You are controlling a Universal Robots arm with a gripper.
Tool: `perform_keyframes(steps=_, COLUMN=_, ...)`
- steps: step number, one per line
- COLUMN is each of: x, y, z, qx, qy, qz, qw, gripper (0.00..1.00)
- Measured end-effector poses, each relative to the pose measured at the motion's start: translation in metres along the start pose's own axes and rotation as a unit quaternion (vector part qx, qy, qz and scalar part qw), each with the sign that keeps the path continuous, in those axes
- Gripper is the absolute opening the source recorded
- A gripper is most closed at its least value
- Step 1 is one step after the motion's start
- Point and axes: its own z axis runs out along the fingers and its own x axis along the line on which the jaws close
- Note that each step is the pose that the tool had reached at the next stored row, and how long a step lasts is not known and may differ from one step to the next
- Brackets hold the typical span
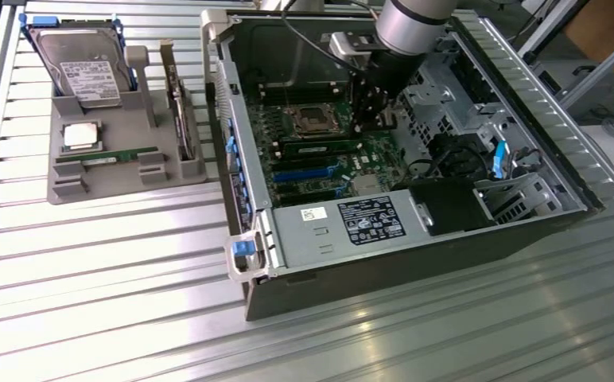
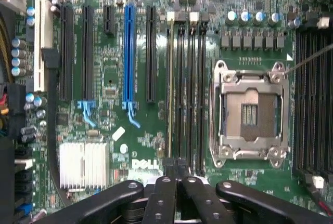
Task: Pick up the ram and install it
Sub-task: 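Press down the ram until it locks into place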
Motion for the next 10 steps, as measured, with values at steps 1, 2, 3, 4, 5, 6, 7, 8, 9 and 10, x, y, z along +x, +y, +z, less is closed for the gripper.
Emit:
perform_keyframes(steps=1, x=0.000, y=0.0100, z=0.0006, qx=0.0004, qy=0.0001, qz=0.000, qw=1.0000, gripper=0.10)
perform_keyframes(steps=2, x=0.000, y=0.0194, z=0.0014, qx=0.0007, qy=0.0001, qz=0.000, qw=1.0000, gripper=0.10)
perform_keyframes(steps=3, x=-0.001, y=0.0298, z=0.0025, qx=0.0009, qy=0.0000, qz=0.000, qw=1.0000, gripper=0.10)
perform_keyframes(steps=4, x=-0.001, y=0.0369, z=0.0031, qx=0.0010, qy=0.0001, qz=0.000, qw=1.0000, gripper=0.10)
perform_keyframes(steps=5, x=-0.001, y=0.0444, z=0.0038, qx=0.0011, qy=0.0001, qz=0.000, qw=1.0000, gripper=0.10)
perform_keyframes(steps=6, x=-0.001, y=0.0515, z=0.0045, qx=0.0012, qy=0.0001, qz=0.000, qw=1.0000, gripper=0.10)
perform_keyframes(steps=7, x=-0.001, y=0.0608, z=0.0054, qx=0.0013, qy=0.0001, qz=0.000, qw=1.0000, gripper=0.10)
perform_keyframes(steps=8, x=-0.001, y=0.0715, z=0.0063, qx=0.0014, qy=0.0002, qz=0.000, qw=1.0000, gripper=0.10)
perform_keyframes(steps=9, x=-0.001, y=0.0787, z=0.0070, qx=0.0014, qy=0.0001, qz=0.000, qw=1.0000, gripper=0.10)
perform_keyframes(steps=10, x=-0.001, y=0.0897, z=0.0081, qx=0.0016, qy=0.0001, qz=0.000, qw=1.0000, gripper=0.10)
